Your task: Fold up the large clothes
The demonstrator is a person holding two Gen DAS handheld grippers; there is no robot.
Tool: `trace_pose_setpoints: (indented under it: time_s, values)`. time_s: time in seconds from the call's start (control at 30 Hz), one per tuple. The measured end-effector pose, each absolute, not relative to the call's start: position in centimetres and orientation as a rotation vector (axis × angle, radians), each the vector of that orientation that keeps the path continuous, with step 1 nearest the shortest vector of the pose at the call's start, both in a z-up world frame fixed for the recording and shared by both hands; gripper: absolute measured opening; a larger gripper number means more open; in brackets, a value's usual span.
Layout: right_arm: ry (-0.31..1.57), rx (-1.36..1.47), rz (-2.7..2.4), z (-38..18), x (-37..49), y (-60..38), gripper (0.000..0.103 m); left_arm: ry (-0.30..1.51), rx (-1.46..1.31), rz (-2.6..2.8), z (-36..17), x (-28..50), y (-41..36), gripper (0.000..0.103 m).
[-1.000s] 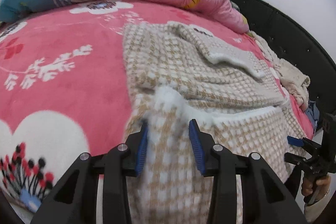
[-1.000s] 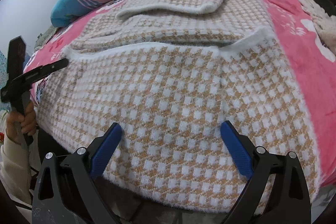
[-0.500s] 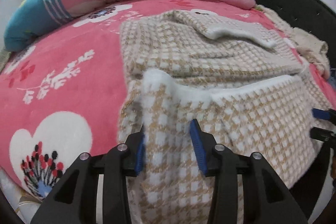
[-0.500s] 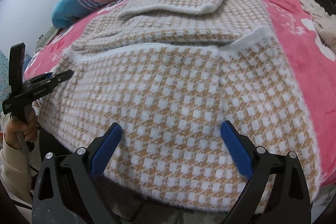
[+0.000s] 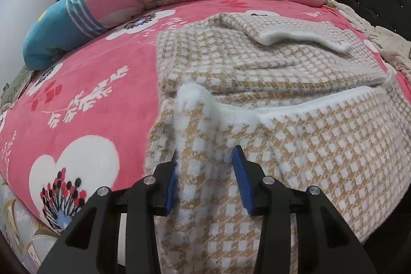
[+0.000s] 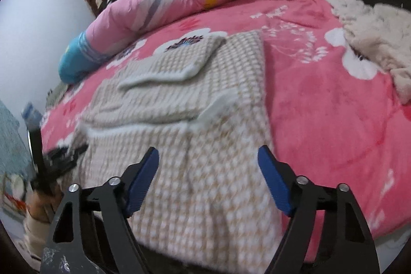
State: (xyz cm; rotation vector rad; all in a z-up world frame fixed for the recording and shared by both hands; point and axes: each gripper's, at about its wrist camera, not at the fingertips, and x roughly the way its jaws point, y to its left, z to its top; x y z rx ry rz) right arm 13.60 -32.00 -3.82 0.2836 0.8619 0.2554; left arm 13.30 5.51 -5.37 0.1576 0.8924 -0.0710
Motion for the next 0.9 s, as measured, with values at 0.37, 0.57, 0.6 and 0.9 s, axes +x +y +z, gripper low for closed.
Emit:
trace_pose_setpoints:
  time_s: [0.37,0.57,0.6,0.9]
  values:
    - [0.970,0.340,0.282,-5.6,16.2,-32.4,0.057,0.892,0.156,-0.062,-5.3,13.3,5.5,0.039]
    - [1.004,0.307,0.329,-4.8,13.9,-32.7,0.057,0.893,0.156,-0.063,-5.4,13.1,5.3,0.039]
    - [1.010,0.310,0.331,-4.8,13.9,-32.9,0.057,0.893,0.157,-0.065,-5.4,13.2,5.3,0.039]
    - [1.025,0.372,0.319,-5.9,17.8,-33.1,0.057,0.889,0.153,-0.071,-5.4,13.2,5.6,0.039]
